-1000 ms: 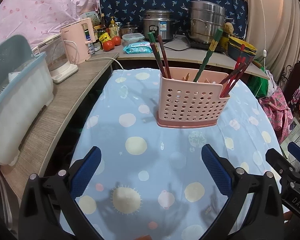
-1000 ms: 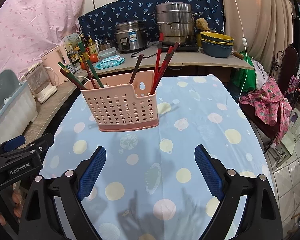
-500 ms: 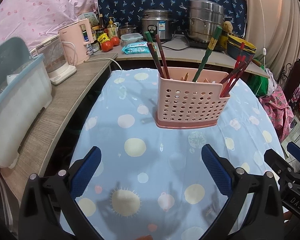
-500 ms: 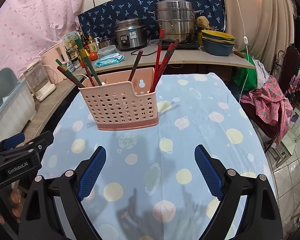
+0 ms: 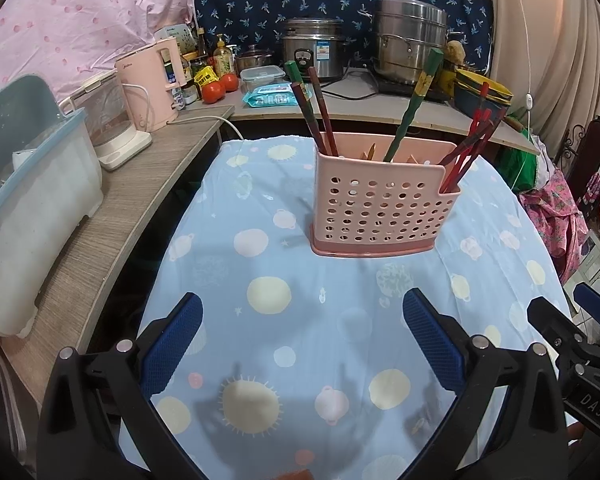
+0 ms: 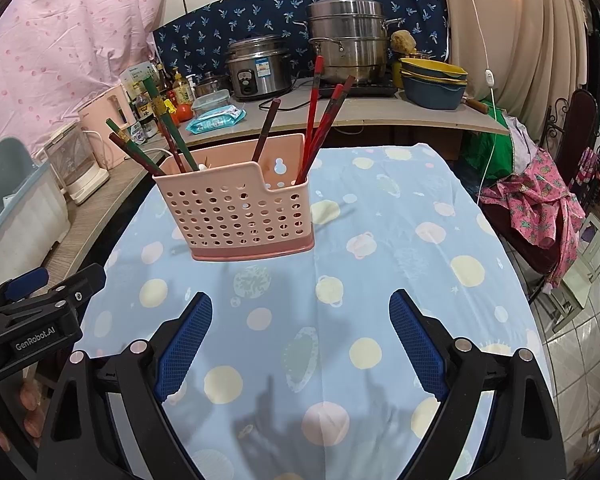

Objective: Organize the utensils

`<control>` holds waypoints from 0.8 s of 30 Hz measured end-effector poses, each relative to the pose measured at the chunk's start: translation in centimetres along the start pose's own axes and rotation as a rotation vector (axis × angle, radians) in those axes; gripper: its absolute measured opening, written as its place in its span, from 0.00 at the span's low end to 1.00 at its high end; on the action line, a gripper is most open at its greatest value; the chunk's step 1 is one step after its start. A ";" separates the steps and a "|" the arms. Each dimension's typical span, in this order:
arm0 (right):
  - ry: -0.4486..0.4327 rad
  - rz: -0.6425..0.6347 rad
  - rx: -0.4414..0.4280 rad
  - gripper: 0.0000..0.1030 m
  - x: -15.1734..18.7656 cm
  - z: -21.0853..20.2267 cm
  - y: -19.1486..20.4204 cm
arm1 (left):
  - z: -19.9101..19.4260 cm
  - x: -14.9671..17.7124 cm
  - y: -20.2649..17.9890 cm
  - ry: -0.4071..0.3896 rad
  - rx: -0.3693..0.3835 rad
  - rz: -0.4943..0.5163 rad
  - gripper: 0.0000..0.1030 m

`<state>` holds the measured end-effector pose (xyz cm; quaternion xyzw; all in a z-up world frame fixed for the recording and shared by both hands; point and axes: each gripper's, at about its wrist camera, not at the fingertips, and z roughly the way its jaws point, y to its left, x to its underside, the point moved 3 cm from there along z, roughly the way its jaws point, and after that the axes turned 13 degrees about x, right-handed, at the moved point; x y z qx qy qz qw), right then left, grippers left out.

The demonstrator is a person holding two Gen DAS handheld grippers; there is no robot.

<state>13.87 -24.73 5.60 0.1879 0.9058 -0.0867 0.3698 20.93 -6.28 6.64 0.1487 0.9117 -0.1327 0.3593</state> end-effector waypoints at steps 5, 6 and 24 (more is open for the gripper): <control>0.000 -0.002 0.002 0.84 0.0 0.0 0.1 | 0.1 0.1 -0.2 0.004 0.006 0.002 0.93; 0.001 -0.002 0.002 0.84 0.0 0.1 0.1 | 0.2 0.1 -0.2 0.005 0.003 -0.001 0.93; 0.007 0.000 -0.001 0.84 0.4 0.6 0.1 | 0.5 0.2 0.2 0.013 -0.013 -0.013 0.93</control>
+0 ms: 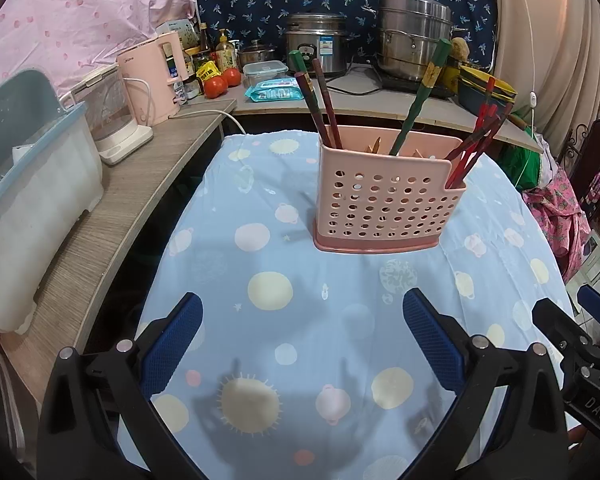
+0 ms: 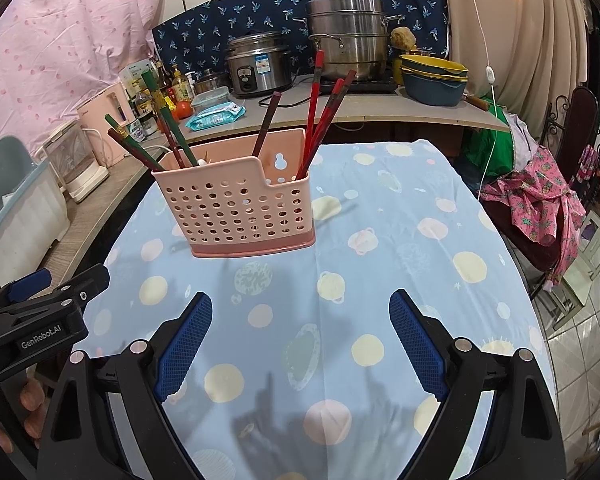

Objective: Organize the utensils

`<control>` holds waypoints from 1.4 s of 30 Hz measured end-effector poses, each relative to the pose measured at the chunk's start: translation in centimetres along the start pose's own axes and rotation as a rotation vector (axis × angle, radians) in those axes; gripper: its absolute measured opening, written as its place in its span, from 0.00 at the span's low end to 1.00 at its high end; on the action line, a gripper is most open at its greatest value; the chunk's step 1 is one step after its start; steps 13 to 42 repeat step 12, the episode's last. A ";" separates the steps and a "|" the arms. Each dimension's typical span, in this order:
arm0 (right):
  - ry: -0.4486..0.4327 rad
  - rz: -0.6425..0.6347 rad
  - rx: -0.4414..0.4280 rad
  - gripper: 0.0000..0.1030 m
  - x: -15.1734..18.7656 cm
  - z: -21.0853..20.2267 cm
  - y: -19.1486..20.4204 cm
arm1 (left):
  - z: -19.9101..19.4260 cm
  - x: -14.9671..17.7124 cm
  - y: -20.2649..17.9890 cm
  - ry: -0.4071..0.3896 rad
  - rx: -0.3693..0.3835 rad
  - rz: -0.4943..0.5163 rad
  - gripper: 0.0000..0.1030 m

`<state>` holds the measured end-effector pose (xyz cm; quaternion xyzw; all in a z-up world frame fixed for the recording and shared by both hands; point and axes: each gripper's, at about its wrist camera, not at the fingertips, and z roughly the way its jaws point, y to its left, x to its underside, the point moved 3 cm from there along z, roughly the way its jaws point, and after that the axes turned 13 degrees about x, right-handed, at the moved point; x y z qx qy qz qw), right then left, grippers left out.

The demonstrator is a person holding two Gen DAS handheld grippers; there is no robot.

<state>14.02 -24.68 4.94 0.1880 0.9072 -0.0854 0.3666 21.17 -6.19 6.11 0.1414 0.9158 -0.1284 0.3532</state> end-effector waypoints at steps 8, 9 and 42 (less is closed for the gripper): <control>-0.001 0.004 0.003 0.84 0.1 0.0 0.0 | -0.4 -0.2 0.2 -0.012 -0.020 0.005 0.93; -0.001 0.005 0.005 0.84 0.1 0.0 0.0 | -0.4 -0.2 0.3 -0.011 -0.020 0.008 0.93; -0.005 0.012 0.012 0.84 0.3 0.1 -0.2 | -0.3 -0.2 0.3 -0.007 -0.018 0.008 0.93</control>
